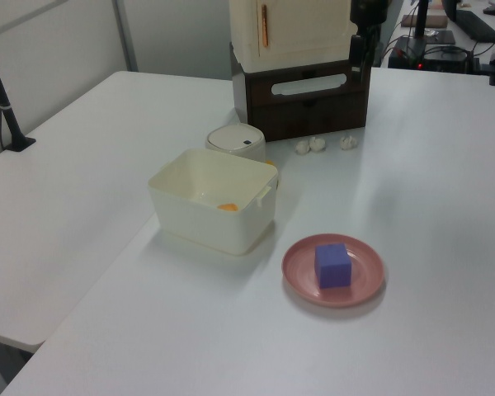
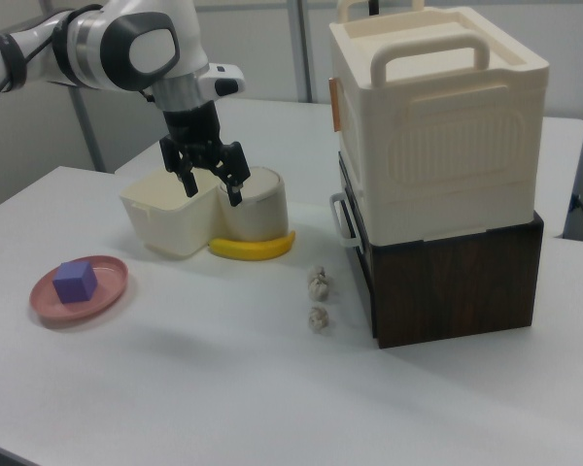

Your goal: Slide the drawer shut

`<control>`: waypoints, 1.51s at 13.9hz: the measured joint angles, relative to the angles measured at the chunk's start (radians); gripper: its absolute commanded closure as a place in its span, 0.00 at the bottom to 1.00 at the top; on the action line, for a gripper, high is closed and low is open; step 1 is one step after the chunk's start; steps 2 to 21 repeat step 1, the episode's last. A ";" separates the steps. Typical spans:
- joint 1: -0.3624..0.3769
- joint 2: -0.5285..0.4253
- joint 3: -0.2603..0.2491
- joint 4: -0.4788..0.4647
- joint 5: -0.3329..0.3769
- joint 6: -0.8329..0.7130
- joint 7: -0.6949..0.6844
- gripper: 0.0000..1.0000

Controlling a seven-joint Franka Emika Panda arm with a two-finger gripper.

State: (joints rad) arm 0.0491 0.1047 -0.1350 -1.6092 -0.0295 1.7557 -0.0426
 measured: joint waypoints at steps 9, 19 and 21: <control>-0.001 0.000 -0.001 -0.003 0.000 0.000 -0.002 0.00; -0.001 0.000 -0.001 -0.003 0.000 0.000 -0.002 0.00; -0.001 0.000 -0.001 -0.003 0.000 0.000 -0.002 0.00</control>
